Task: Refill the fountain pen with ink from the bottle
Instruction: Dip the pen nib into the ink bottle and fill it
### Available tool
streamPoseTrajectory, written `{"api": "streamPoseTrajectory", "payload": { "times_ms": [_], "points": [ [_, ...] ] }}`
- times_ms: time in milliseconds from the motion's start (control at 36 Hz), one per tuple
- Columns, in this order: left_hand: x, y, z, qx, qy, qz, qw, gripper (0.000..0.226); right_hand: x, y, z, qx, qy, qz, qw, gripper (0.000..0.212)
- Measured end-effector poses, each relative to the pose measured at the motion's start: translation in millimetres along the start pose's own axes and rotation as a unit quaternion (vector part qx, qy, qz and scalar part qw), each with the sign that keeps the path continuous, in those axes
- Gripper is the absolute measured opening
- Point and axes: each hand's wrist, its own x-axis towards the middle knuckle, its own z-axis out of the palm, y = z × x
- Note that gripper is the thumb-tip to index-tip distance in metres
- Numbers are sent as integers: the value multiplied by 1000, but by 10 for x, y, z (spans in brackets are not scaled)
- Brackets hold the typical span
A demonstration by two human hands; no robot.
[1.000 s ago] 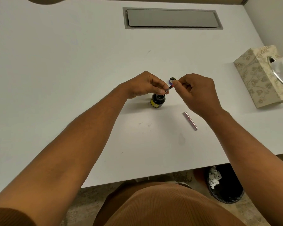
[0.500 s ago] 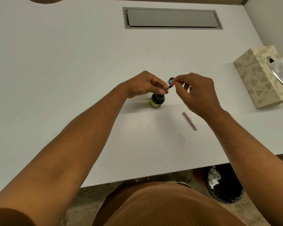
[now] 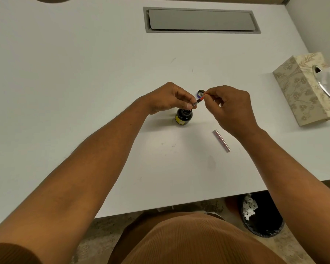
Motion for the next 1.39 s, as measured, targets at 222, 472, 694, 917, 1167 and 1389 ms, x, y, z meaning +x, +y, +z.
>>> {"api": "streamPoseTrajectory", "payload": {
  "times_ms": [222,472,694,917,1167,1389],
  "points": [
    [1,3,1,-5,-1,-3,1000,19,-4,2,10,16,6,10,1000,15],
    [3,8,6,0,-2,-5,1000,19,-4,11,32,19,14,22,999,19],
    [25,0,8,1,-2,-7,1000,19,-9,9,-2,15,13,24,1000,20],
    [25,8,12,0,-6,-6,1000,19,-42,43,-5,12,8,-15,1000,19],
    [29,-3,8,-5,-3,-9,1000,19,-10,104,8,2,0,-22,1000,17],
    [26,-5,13,-10,0,-7,1000,20,-12,78,12,-1,2,-12,1000,14]
  ]
}}
